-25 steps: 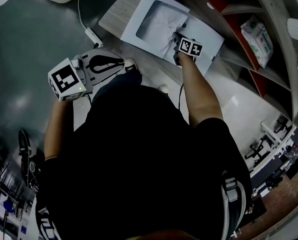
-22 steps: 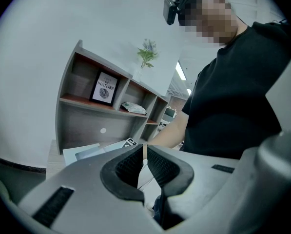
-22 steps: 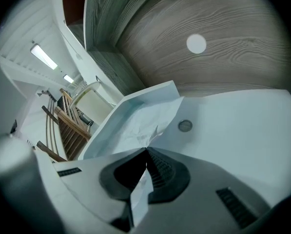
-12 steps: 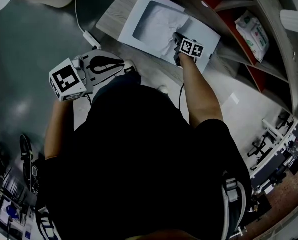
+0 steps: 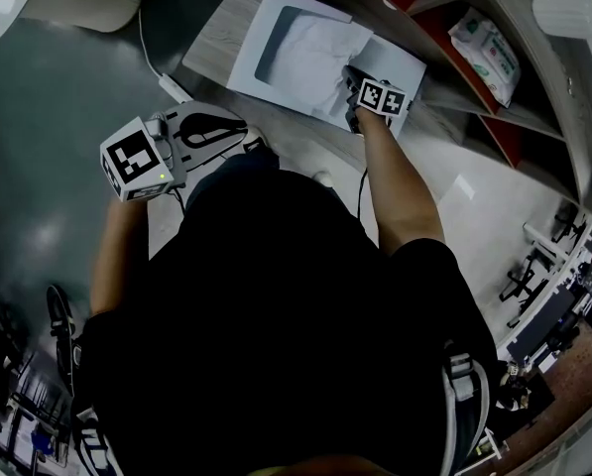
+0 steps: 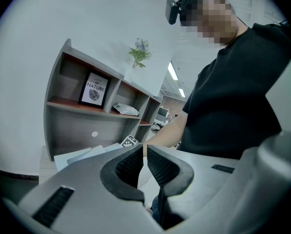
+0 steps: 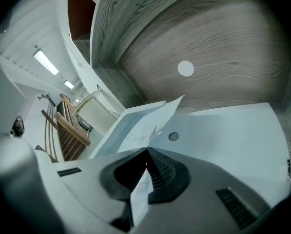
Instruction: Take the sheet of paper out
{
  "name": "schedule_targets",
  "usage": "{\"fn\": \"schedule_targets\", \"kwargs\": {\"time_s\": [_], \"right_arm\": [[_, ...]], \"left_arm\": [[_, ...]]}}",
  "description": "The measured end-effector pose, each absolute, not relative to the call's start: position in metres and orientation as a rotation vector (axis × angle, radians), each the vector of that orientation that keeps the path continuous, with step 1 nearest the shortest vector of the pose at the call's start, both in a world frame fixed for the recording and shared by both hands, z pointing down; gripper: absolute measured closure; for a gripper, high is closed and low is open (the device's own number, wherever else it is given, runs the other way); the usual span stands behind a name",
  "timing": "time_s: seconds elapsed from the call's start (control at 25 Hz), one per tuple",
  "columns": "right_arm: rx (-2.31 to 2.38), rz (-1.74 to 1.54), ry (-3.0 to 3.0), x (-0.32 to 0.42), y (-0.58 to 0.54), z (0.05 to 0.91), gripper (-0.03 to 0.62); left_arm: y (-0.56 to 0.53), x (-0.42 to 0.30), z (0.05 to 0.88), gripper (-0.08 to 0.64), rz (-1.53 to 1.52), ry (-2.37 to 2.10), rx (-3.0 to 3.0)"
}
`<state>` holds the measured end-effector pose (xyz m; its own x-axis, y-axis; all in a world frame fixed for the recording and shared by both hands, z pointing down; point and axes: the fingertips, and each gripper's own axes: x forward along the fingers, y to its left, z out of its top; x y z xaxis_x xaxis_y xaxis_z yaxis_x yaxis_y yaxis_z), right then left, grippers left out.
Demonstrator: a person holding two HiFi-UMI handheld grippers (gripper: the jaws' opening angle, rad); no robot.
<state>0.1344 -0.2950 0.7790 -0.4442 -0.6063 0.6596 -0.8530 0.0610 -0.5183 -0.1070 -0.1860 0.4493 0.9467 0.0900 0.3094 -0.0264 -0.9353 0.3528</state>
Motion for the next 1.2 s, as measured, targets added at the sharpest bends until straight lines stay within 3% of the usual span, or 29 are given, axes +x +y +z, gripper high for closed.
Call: {"fn": "schedule_targets", "kwargs": {"time_s": [1.2], "right_arm": [[1.635, 1.273, -2.068, 0.206, -0.226, 0.709, 0.577]], "left_arm": [[-0.16, -0.075, 0.432, 0.518, 0.426, 0.183, 2.767]]}}
